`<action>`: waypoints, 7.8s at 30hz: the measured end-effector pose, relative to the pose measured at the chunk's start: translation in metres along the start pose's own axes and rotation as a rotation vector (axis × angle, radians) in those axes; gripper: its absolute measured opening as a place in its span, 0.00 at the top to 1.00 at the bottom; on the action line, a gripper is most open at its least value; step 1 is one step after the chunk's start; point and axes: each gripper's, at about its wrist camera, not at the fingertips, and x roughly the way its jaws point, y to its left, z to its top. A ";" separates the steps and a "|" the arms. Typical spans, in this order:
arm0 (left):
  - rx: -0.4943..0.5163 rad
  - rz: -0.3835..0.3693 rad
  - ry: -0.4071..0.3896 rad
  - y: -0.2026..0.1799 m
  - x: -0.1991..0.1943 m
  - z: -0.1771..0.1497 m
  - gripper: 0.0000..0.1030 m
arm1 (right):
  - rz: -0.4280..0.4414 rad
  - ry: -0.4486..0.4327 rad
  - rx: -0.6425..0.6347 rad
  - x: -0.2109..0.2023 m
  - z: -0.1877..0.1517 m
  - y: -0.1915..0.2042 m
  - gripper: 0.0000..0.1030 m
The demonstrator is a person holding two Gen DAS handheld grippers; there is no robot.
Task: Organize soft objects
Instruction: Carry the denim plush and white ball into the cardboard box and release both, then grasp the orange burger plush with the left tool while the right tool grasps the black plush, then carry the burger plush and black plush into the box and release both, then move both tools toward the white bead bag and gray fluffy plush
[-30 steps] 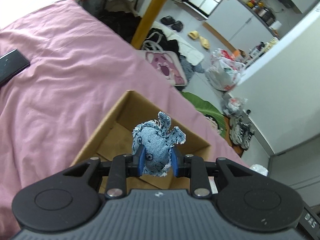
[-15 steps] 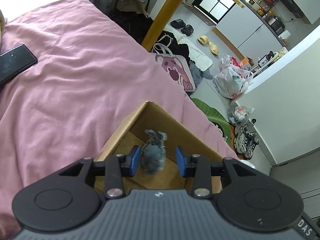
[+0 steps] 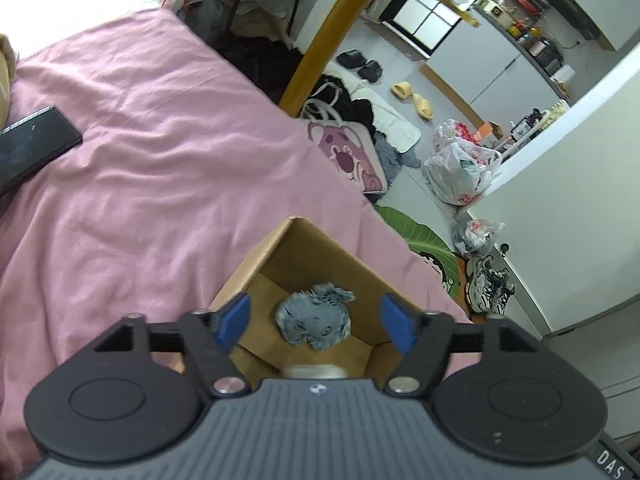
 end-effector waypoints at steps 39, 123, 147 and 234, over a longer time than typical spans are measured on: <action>0.363 0.012 0.111 -0.152 -0.028 -0.095 0.09 | -0.151 -0.062 0.230 -0.113 0.001 -0.150 0.10; 0.284 -0.085 0.235 -0.184 0.019 -0.105 0.64 | -0.167 -0.060 0.345 -0.087 -0.004 -0.186 0.80; 0.208 -0.033 0.128 -0.080 -0.053 -0.056 0.64 | -0.086 -0.092 0.093 -0.072 -0.005 -0.089 0.80; 0.263 0.019 0.106 -0.078 -0.069 -0.059 0.01 | -0.047 0.043 -0.070 -0.094 -0.002 -0.047 0.05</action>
